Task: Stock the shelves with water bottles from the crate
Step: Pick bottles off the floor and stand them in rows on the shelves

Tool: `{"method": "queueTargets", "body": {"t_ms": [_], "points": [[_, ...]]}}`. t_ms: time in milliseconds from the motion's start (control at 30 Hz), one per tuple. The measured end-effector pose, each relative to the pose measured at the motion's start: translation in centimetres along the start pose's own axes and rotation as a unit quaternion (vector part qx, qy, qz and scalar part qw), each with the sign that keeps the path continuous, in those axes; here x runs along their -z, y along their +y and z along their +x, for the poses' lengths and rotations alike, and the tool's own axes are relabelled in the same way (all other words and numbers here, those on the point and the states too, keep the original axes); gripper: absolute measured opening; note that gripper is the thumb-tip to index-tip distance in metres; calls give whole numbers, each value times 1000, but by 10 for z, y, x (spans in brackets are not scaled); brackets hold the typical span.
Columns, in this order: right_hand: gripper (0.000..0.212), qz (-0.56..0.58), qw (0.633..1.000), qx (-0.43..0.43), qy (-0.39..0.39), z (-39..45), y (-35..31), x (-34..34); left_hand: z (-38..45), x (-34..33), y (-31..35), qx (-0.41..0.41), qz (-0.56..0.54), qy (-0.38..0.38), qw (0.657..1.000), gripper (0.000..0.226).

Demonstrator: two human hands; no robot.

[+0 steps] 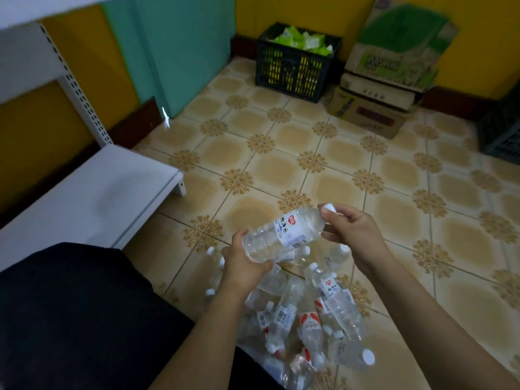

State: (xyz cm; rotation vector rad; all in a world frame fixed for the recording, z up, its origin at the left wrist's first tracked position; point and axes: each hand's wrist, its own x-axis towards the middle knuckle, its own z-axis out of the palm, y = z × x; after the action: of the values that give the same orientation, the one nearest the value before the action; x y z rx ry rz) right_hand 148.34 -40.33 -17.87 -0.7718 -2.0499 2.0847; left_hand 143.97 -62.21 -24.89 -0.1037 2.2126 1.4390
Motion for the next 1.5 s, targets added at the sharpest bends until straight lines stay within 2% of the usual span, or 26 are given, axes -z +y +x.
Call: {"method": "queueTargets", "body": {"t_ms": [67,133,200,267,300,367,400,500,633,800,900,1100,1267,1400,1500], "points": [[24,-15,999,25,-19,0,-15,-4,-10,2,9,8,-14,-10,1000,90],[26,-43,997,55,-30,0,-34,-8,-23,4,21,28,-68,-61,995,83],[27,-80,992,89,-35,2,-55,-11,-34,8,37,71,-197,-128,969,61],[27,-97,988,113,-45,5,-77,-15,-41,15,49,75,-290,-158,941,44],[25,-99,986,121,-51,7,-87,-16,-42,22,54,63,-320,-157,932,46],[23,-94,985,134,-62,7,-105,-21,-43,37,66,27,-343,-144,928,69],[23,-88,984,139,-68,6,-113,-26,-43,49,72,7,-339,-132,932,77],[19,-60,982,144,-102,1,-134,-50,-54,96,99,-52,-300,-62,950,73],[16,12,972,144,-184,-18,-161,-107,-86,174,122,-148,-184,59,970,72],[18,91,949,128,-274,-50,-189,-199,-147,269,122,-203,-80,174,960,63],[29,98,928,112,-340,-76,-198,-261,-186,318,101,-211,-30,243,946,60],[38,42,884,109,-453,-133,-182,-379,-239,392,9,-157,-49,323,932,66],[29,-52,827,164,-535,-195,-147,-463,-271,443,-82,-36,61,326,943,89],[26,-100,787,202,-575,-248,-120,-521,-307,483,-128,21,121,302,945,68],[21,-124,759,216,-602,-286,-97,-559,-334,514,-163,73,156,283,944,70]]}}
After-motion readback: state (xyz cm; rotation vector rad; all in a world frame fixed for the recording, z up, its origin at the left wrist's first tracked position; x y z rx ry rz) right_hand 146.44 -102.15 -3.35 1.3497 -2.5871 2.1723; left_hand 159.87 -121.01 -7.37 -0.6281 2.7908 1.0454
